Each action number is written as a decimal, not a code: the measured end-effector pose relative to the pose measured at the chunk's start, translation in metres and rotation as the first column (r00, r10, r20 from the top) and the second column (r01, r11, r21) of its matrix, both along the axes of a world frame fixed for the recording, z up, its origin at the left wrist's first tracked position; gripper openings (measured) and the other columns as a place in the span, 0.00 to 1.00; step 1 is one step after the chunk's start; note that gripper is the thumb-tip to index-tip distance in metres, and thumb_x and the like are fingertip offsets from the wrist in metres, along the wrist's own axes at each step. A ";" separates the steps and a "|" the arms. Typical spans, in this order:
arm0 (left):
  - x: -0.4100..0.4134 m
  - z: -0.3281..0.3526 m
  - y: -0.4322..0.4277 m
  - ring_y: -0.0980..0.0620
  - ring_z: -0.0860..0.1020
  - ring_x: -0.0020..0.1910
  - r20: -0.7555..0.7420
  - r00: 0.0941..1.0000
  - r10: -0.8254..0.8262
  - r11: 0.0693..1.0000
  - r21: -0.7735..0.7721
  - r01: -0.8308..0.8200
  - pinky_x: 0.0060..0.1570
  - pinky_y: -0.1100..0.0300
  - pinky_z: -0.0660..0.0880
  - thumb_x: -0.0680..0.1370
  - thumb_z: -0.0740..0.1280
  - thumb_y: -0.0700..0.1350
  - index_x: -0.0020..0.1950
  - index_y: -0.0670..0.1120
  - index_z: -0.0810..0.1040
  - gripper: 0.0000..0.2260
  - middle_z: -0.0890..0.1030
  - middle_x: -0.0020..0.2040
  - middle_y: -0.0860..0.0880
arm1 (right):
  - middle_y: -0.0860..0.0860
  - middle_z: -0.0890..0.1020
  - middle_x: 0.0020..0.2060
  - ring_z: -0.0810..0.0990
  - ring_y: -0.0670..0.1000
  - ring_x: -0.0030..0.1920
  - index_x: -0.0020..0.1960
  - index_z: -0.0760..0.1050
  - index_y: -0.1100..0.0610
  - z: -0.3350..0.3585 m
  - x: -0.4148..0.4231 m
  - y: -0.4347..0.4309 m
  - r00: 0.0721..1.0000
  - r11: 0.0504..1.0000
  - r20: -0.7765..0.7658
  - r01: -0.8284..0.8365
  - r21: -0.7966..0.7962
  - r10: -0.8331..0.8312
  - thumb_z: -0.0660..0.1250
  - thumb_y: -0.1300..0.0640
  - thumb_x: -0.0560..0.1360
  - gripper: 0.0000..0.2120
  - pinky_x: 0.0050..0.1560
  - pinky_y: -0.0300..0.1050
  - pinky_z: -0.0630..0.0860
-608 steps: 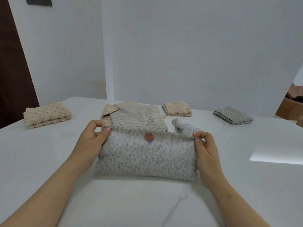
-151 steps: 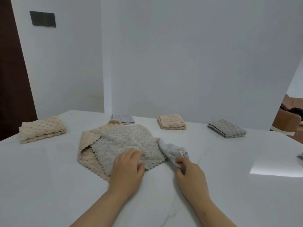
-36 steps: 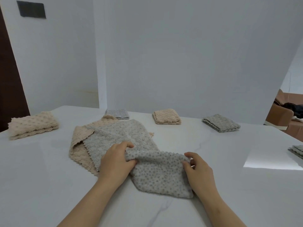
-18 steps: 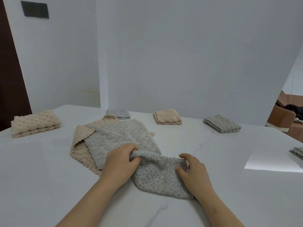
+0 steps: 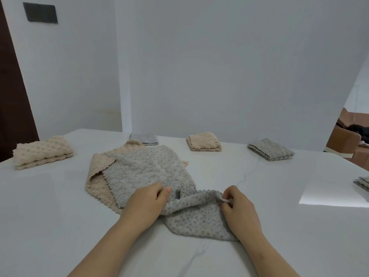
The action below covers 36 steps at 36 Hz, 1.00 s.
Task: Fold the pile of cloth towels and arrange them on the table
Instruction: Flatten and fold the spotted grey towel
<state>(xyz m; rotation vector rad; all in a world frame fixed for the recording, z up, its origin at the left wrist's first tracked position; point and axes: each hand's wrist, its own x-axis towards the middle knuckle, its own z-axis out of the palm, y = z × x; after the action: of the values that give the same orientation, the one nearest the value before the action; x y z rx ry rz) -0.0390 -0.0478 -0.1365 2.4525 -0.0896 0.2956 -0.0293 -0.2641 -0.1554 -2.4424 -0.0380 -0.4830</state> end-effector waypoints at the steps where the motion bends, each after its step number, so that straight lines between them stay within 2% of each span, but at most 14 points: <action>1: -0.001 0.000 0.000 0.51 0.76 0.39 0.024 1.000 0.014 1.000 0.020 -0.015 0.42 0.57 0.71 0.79 0.58 0.53 0.43 0.47 0.72 0.12 0.79 0.41 0.51 | 0.46 0.73 0.36 0.73 0.51 0.39 0.37 0.62 0.49 -0.001 0.000 0.000 1.000 1.000 0.000 -0.002 0.010 0.002 0.59 0.64 0.74 0.13 0.37 0.44 0.68; 3: -0.002 -0.002 -0.001 0.54 0.75 0.50 0.017 1.000 0.013 0.990 0.138 -0.015 0.51 0.57 0.72 0.78 0.61 0.52 0.55 0.53 0.70 0.08 0.75 0.52 0.55 | 0.45 0.72 0.38 0.74 0.51 0.41 0.36 0.60 0.48 -0.002 0.000 0.000 1.000 1.000 0.003 -0.005 0.029 0.005 0.59 0.65 0.74 0.15 0.39 0.45 0.69; 5: 0.002 -0.008 0.000 0.53 0.70 0.61 -0.041 0.999 0.001 0.960 0.279 0.011 0.60 0.55 0.67 0.77 0.61 0.55 0.67 0.60 0.63 0.18 0.69 0.63 0.55 | 0.44 0.71 0.39 0.73 0.50 0.42 0.36 0.61 0.47 -0.002 0.000 0.000 1.000 0.999 0.012 -0.006 0.046 0.005 0.59 0.64 0.74 0.15 0.40 0.45 0.69; 11: 0.010 -0.010 -0.004 0.52 0.69 0.63 -0.055 0.997 0.047 0.975 0.219 -0.034 0.59 0.54 0.65 0.77 0.60 0.54 0.56 0.65 0.74 0.10 0.75 0.61 0.59 | 0.42 0.73 0.39 0.72 0.49 0.45 0.34 0.65 0.46 0.001 -0.003 0.003 0.997 0.993 0.080 -0.018 0.119 0.008 0.64 0.63 0.72 0.15 0.39 0.34 0.64; 14: 0.012 -0.009 -0.005 0.51 0.73 0.58 0.000 0.996 0.091 0.996 0.005 -0.091 0.58 0.54 0.68 0.77 0.62 0.50 0.45 0.64 0.78 0.08 0.79 0.52 0.58 | 0.40 0.78 0.43 0.75 0.46 0.48 0.34 0.69 0.52 0.013 -0.007 0.005 0.994 0.907 0.105 -0.074 0.414 0.034 0.65 0.65 0.71 0.12 0.43 0.39 0.67; 16: 0.012 -0.007 -0.004 0.51 0.75 0.54 0.040 0.995 0.093 0.977 -0.199 -0.083 0.57 0.53 0.70 0.77 0.64 0.47 0.37 0.63 0.75 0.12 0.79 0.45 0.60 | 0.45 0.82 0.43 0.79 0.43 0.46 0.35 0.70 0.56 0.025 -0.012 0.005 0.981 0.738 0.099 -0.189 0.648 0.164 0.66 0.67 0.71 0.10 0.43 0.36 0.72; 19: 0.010 -0.003 -0.002 0.52 0.75 0.52 0.043 0.993 0.110 0.905 -0.416 -0.082 0.53 0.55 0.71 0.76 0.66 0.45 0.37 0.58 0.77 0.10 0.78 0.44 0.60 | 0.50 0.82 0.33 0.79 0.44 0.35 0.32 0.70 0.55 0.039 -0.020 -0.003 0.907 0.572 0.059 -0.312 0.759 0.416 0.68 0.60 0.59 0.07 0.34 0.32 0.71; 22: 0.009 -0.003 0.000 0.53 0.75 0.51 0.066 0.989 0.131 0.904 -0.417 -0.092 0.47 0.58 0.70 0.75 0.67 0.45 0.36 0.58 0.77 0.10 0.78 0.43 0.62 | 0.45 0.71 0.24 0.68 0.43 0.26 0.27 0.72 0.52 0.048 -0.028 -0.010 0.783 0.574 -0.064 -0.394 0.718 0.619 0.66 0.52 0.52 0.06 0.27 0.33 0.63; 25: 0.006 -0.002 -0.001 0.54 0.76 0.49 0.063 0.990 0.124 0.927 -0.363 -0.093 0.47 0.58 0.72 0.75 0.68 0.44 0.37 0.58 0.77 0.10 0.74 0.41 0.66 | 0.44 0.77 0.26 0.72 0.42 0.28 0.32 0.77 0.53 0.052 -0.037 -0.007 0.651 0.637 -0.240 -0.483 0.601 0.720 0.67 0.50 0.56 0.07 0.30 0.31 0.65; 27: 0.004 0.000 -0.002 0.53 0.80 0.44 0.038 0.993 0.109 0.932 -0.352 -0.088 0.49 0.55 0.76 0.75 0.67 0.43 0.38 0.58 0.76 0.10 0.73 0.41 0.68 | 0.49 0.80 0.26 0.75 0.46 0.25 0.37 0.79 0.56 0.051 -0.041 -0.002 0.606 0.636 -0.313 -0.440 0.634 0.731 0.67 0.49 0.63 0.10 0.29 0.33 0.69; 29: 0.002 0.001 -0.003 0.50 0.81 0.39 0.024 0.996 0.091 0.932 -0.354 -0.076 0.49 0.51 0.77 0.76 0.67 0.43 0.39 0.58 0.76 0.10 0.73 0.43 0.67 | 0.50 0.77 0.22 0.72 0.47 0.21 0.36 0.79 0.54 0.050 -0.039 0.003 0.754 0.716 -0.284 -0.331 0.615 0.592 0.67 0.48 0.70 0.10 0.27 0.37 0.67; 31: 0.002 0.001 -0.001 0.51 0.80 0.34 0.028 0.996 0.082 0.922 -0.381 -0.065 0.46 0.50 0.78 0.76 0.65 0.42 0.44 0.57 0.76 0.08 0.73 0.44 0.63 | 0.47 0.73 0.20 0.69 0.44 0.21 0.35 0.77 0.53 0.042 -0.032 0.002 0.955 0.871 -0.153 -0.156 0.466 0.253 0.66 0.51 0.75 0.11 0.28 0.39 0.65; 33: 0.000 0.003 -0.002 0.54 0.79 0.31 0.028 0.997 0.077 0.913 -0.404 -0.059 0.40 0.58 0.77 0.78 0.64 0.44 0.51 0.56 0.74 0.06 0.75 0.43 0.57 | 0.46 0.74 0.26 0.71 0.44 0.27 0.41 0.75 0.51 0.036 -0.026 0.000 0.999 0.967 -0.030 0.021 0.253 -0.013 0.63 0.50 0.76 0.08 0.30 0.39 0.66; 36: -0.001 0.004 -0.003 0.55 0.76 0.33 -0.003 0.996 0.084 0.932 -0.355 -0.079 0.35 0.63 0.70 0.79 0.60 0.51 0.56 0.57 0.71 0.06 0.79 0.39 0.45 | 0.46 0.77 0.42 0.76 0.46 0.42 0.60 0.68 0.46 0.022 -0.021 -0.003 0.986 0.994 -0.148 0.070 -0.079 -0.081 0.57 0.44 0.77 0.14 0.37 0.40 0.70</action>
<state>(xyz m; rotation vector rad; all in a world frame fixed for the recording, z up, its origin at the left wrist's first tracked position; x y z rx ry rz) -0.0397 -0.0507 -0.1321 2.0973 0.0574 0.3322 -0.0507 -0.2670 -0.1336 -2.5534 0.1031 -0.3337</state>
